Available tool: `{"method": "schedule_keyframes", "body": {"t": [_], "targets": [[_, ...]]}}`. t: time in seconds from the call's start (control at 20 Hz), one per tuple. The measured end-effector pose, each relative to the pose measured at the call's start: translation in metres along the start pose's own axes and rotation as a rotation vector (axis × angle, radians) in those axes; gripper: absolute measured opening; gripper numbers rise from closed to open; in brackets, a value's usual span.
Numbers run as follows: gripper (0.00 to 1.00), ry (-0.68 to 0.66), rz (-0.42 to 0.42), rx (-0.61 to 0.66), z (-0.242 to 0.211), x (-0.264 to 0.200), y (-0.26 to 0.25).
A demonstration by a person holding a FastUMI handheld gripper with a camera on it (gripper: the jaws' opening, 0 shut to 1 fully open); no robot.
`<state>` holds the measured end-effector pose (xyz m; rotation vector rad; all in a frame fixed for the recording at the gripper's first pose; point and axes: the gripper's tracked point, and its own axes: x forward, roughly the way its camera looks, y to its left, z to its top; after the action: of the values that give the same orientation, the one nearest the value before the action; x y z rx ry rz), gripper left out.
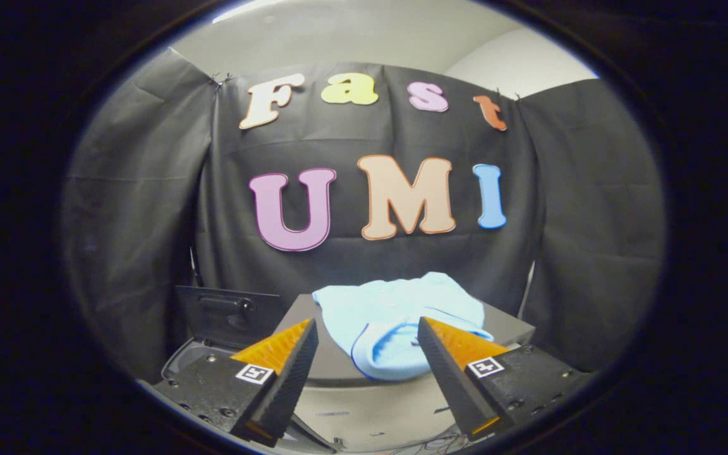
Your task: Put the clothes into the washing machine and then close the washing machine lid.
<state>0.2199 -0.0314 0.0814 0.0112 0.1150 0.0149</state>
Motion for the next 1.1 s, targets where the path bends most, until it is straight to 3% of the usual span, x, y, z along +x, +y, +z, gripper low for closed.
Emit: {"method": "schedule_keyframes", "body": {"t": [0.25,0.5,0.7,0.9,1.1], "targets": [[0.97,0.173,-0.040,-0.025,-0.012,0.081,-0.029],[0.96,0.322,-0.075,-0.022,-0.032,0.132,-0.048],[0.96,0.421,-0.086,0.029,-0.050,0.158,-0.048],[0.96,0.551,-0.079,-0.028,-0.083,0.166,-0.044],[0.89,0.523,-0.078,0.019,-0.079,0.171,-0.045]]}}
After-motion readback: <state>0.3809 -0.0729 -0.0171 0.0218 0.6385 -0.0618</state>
